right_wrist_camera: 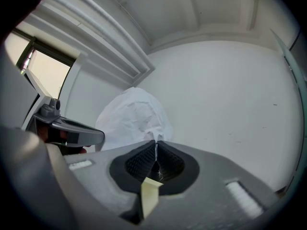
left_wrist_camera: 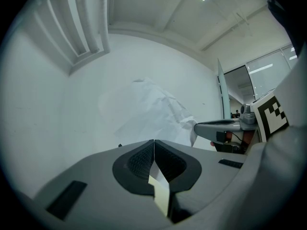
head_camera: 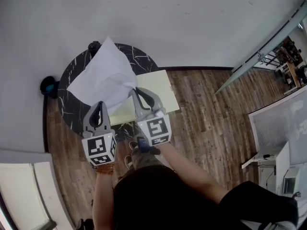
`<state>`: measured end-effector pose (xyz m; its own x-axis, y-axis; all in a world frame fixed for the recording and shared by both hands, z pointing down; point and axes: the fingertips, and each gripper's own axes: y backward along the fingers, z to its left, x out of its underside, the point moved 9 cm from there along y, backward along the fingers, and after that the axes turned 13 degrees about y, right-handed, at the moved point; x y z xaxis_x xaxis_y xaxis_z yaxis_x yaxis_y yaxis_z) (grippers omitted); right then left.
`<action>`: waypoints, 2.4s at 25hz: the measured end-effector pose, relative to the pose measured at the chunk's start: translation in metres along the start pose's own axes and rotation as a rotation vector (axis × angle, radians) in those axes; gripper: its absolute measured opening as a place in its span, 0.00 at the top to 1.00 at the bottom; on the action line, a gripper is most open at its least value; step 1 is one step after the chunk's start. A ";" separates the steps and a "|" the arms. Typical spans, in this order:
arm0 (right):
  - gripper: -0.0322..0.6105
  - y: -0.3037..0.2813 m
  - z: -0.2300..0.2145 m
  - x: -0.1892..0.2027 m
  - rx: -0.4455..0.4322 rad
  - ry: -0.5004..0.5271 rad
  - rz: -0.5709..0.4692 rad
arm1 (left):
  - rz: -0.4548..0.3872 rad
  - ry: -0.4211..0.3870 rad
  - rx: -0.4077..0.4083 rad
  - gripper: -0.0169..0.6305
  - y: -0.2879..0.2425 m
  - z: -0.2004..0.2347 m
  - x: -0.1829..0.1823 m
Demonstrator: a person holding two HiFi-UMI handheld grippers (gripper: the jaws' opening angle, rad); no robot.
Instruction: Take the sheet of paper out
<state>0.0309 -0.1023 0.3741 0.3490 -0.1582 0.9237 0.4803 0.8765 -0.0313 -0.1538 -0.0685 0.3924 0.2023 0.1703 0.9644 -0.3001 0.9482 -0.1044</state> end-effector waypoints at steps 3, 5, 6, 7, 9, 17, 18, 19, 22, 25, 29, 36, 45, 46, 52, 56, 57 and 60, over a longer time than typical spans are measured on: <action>0.94 0.004 0.001 -0.007 0.017 0.005 -0.034 | -0.026 -0.017 0.008 0.96 0.006 -0.005 -0.007; 0.94 0.007 0.002 -0.009 0.025 0.008 -0.053 | -0.046 -0.040 0.015 0.96 0.010 -0.009 -0.010; 0.94 0.009 0.002 -0.011 0.029 0.009 -0.062 | -0.055 -0.051 0.019 0.96 0.012 -0.011 -0.011; 0.94 0.011 0.002 -0.013 0.032 0.010 -0.072 | -0.063 -0.059 0.022 0.96 0.014 -0.012 -0.013; 0.94 0.014 0.002 -0.019 0.033 0.013 -0.092 | -0.077 -0.066 0.025 0.96 0.017 -0.013 -0.015; 0.94 0.023 0.009 -0.031 0.018 0.017 -0.131 | -0.074 -0.069 0.020 0.96 0.024 -0.014 -0.014; 0.94 0.024 0.011 -0.032 0.019 0.020 -0.135 | -0.075 -0.069 0.019 0.96 0.026 -0.013 -0.014; 0.94 0.025 0.013 -0.033 0.019 0.021 -0.135 | -0.077 -0.070 0.018 0.96 0.028 -0.012 -0.014; 0.94 0.026 0.019 -0.035 0.025 0.027 -0.140 | -0.086 -0.065 0.015 0.96 0.034 -0.010 -0.014; 0.94 0.027 0.024 -0.038 0.033 0.032 -0.151 | -0.104 -0.068 0.012 0.96 0.037 -0.009 -0.015; 0.94 0.026 0.031 -0.044 0.038 0.032 -0.157 | -0.110 -0.064 0.013 0.96 0.037 -0.009 -0.016; 0.94 0.029 0.036 -0.054 0.030 0.036 -0.180 | -0.135 -0.067 0.015 0.96 0.044 -0.015 -0.019; 0.94 0.034 0.038 -0.051 0.015 0.062 -0.176 | -0.128 -0.057 0.013 0.96 0.049 -0.017 -0.011; 0.94 0.035 0.038 -0.051 0.012 0.061 -0.174 | -0.127 -0.055 0.010 0.96 0.049 -0.017 -0.011; 0.94 0.035 0.040 -0.043 -0.005 0.051 -0.154 | -0.114 -0.063 -0.004 0.96 0.051 -0.018 -0.006; 0.94 0.035 0.042 -0.035 -0.021 0.042 -0.133 | -0.093 -0.071 -0.013 0.96 0.053 -0.018 0.000; 0.94 0.034 0.043 -0.033 -0.027 0.037 -0.128 | -0.086 -0.082 -0.012 0.96 0.052 -0.019 0.001; 0.94 0.033 0.040 -0.026 -0.053 0.036 -0.125 | -0.061 -0.119 -0.002 0.96 0.048 -0.022 0.003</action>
<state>0.0057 -0.0511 0.3645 0.3122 -0.2816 0.9073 0.5636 0.8237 0.0618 -0.1475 -0.0165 0.3847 0.1085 0.0794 0.9909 -0.2889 0.9563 -0.0450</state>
